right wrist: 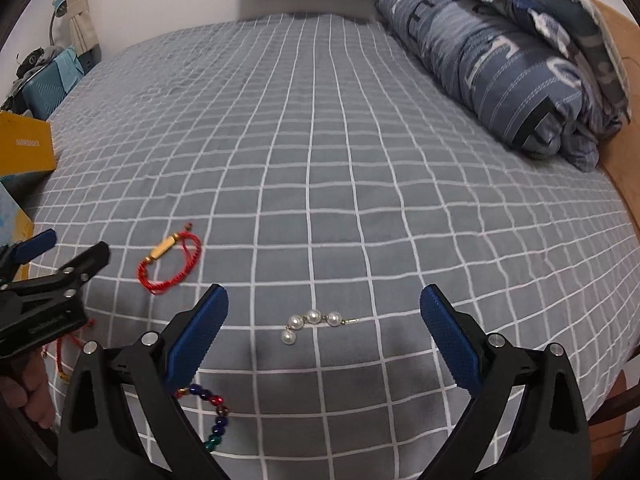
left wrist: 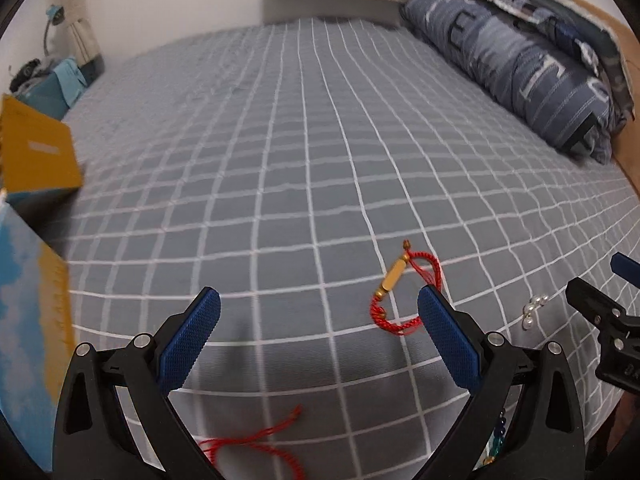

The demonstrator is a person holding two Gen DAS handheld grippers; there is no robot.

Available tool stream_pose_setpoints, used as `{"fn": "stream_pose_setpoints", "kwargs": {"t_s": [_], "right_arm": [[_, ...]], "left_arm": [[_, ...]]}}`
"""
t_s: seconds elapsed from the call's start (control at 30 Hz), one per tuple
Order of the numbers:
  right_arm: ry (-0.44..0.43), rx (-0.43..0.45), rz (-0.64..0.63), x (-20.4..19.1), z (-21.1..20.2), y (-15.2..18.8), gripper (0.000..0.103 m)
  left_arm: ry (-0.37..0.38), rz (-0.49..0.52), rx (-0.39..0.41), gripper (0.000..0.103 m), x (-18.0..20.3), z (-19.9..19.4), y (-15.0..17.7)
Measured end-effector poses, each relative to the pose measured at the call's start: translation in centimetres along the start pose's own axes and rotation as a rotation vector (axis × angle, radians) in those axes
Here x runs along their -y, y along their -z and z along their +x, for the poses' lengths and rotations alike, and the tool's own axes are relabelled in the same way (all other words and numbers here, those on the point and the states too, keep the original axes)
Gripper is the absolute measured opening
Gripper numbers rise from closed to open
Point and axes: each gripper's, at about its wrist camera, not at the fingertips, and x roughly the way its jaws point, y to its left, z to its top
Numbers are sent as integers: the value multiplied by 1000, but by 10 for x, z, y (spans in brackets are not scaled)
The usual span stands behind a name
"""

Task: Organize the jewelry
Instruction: 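Grasp the red string bracelet with the left tool while the right tool grasps the pearl cluster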

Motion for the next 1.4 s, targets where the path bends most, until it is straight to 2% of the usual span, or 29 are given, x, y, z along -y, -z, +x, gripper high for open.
{"fn": "stream_pose_setpoints", "kwargs": {"t_s": [0.27, 0.37, 0.43, 0.53, 0.63, 0.77, 0.97, 1.03, 1.07, 1.2, 1.3, 1.33, 1.4], "right_arm": [[0, -63, -15, 6, 32, 5, 90], [-9, -77, -17, 6, 39, 3, 89], [-12, -84, -26, 4, 43, 1, 87], [-24, -100, -28, 3, 50, -2, 81], [-32, -119, -39, 1, 56, -4, 75], [-39, -159, -43, 4, 67, -4, 61], [-51, -198, -49, 2, 75, -5, 55], [-64, -202, -40, 2, 75, -7, 55], [-73, -208, -37, 2, 75, -8, 55], [-84, -222, -36, -1, 78, -9, 54], [-83, -240, -41, 1, 79, -6, 43], [-84, -242, -42, 0, 79, -6, 41], [-74, -246, -50, -1, 80, -5, 30]], "left_arm": [[-8, 6, -49, 97, 13, 28, -2], [-3, -14, -92, 97, 14, 36, -6], [7, -4, -80, 97, 19, 35, -11], [-2, -8, -60, 97, 21, 39, -13], [9, 5, -77, 97, 25, 51, -16], [-2, 28, -79, 95, 30, 63, -20], [-1, 21, -98, 79, 28, 72, -21], [4, 20, -102, 67, 26, 70, -20], [9, 18, -102, 64, 25, 69, -20], [2, 26, -97, 37, 25, 66, -15], [3, 25, -99, 12, 23, 62, -13], [3, 25, -99, 8, 22, 61, -13], [5, 23, -97, 8, 22, 61, -13]]}}
